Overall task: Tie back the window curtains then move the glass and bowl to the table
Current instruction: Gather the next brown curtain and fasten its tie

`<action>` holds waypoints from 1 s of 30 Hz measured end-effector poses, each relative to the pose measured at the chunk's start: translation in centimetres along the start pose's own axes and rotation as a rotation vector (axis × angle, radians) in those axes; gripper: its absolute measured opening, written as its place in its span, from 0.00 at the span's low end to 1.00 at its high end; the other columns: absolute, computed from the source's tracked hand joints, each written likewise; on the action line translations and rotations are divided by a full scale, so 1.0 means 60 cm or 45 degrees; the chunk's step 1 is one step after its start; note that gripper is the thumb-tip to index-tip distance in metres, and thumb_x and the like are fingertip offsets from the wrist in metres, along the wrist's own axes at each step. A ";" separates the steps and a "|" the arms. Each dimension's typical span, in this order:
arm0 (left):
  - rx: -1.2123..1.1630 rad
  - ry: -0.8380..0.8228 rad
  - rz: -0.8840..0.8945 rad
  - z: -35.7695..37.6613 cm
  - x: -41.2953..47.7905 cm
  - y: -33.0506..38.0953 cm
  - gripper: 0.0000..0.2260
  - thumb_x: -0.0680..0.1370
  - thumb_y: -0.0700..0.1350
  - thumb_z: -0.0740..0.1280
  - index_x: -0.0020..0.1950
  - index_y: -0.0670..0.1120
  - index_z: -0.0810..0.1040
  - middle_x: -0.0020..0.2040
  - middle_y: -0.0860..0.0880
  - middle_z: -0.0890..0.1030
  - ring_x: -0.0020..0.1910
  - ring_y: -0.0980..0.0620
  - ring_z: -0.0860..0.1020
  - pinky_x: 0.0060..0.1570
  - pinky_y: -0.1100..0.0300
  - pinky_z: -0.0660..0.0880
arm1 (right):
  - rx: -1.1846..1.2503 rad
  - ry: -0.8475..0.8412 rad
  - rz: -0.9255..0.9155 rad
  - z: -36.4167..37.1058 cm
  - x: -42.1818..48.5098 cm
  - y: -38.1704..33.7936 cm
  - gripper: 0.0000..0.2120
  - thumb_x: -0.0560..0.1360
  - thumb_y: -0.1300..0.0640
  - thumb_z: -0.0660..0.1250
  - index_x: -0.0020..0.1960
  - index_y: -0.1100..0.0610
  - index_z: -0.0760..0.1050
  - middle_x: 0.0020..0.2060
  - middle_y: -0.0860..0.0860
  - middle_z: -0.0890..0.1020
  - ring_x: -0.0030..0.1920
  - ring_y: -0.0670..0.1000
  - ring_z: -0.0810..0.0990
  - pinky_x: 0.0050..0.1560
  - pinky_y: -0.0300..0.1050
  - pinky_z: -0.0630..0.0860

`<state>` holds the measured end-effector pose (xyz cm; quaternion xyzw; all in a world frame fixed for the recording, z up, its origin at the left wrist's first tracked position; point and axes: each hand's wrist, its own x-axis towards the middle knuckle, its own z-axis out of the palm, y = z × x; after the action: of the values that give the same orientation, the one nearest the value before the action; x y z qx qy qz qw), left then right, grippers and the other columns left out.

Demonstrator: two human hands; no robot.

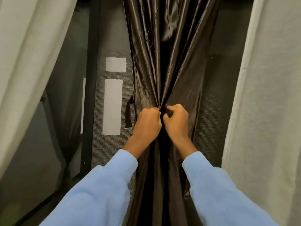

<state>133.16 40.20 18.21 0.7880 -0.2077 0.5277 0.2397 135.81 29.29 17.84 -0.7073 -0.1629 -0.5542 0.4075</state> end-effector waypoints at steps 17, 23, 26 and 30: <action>-0.159 -0.050 -0.171 0.013 0.030 0.028 0.21 0.80 0.46 0.62 0.27 0.42 0.69 0.24 0.49 0.71 0.24 0.55 0.69 0.28 0.59 0.62 | 0.666 0.146 0.008 0.023 -0.043 0.025 0.07 0.74 0.68 0.71 0.51 0.62 0.84 0.44 0.50 0.81 0.42 0.42 0.80 0.43 0.38 0.75; 0.040 -0.014 -0.177 0.016 0.040 0.028 0.18 0.80 0.49 0.62 0.36 0.38 0.76 0.31 0.42 0.76 0.33 0.42 0.77 0.32 0.55 0.70 | 0.747 -0.159 -0.004 -0.004 -0.035 0.043 0.10 0.76 0.65 0.65 0.53 0.60 0.84 0.45 0.50 0.83 0.45 0.43 0.81 0.46 0.38 0.76; 0.114 0.000 -0.122 0.019 0.034 0.027 0.15 0.80 0.46 0.62 0.37 0.40 0.75 0.33 0.40 0.76 0.35 0.39 0.78 0.33 0.56 0.69 | 0.635 -0.064 0.043 -0.032 -0.011 0.081 0.13 0.75 0.65 0.63 0.52 0.53 0.83 0.49 0.49 0.83 0.51 0.47 0.82 0.56 0.47 0.78; 0.159 0.007 -0.065 0.021 0.029 0.026 0.14 0.80 0.45 0.62 0.35 0.42 0.71 0.32 0.44 0.73 0.32 0.44 0.75 0.33 0.59 0.66 | 0.532 0.054 0.522 -0.049 0.052 0.130 0.27 0.74 0.56 0.73 0.71 0.52 0.69 0.67 0.52 0.71 0.66 0.51 0.72 0.67 0.48 0.71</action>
<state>133.81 38.07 19.67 0.8052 -0.1534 0.5354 0.2038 140.27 21.58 17.77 -0.6145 -0.1188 -0.4293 0.6512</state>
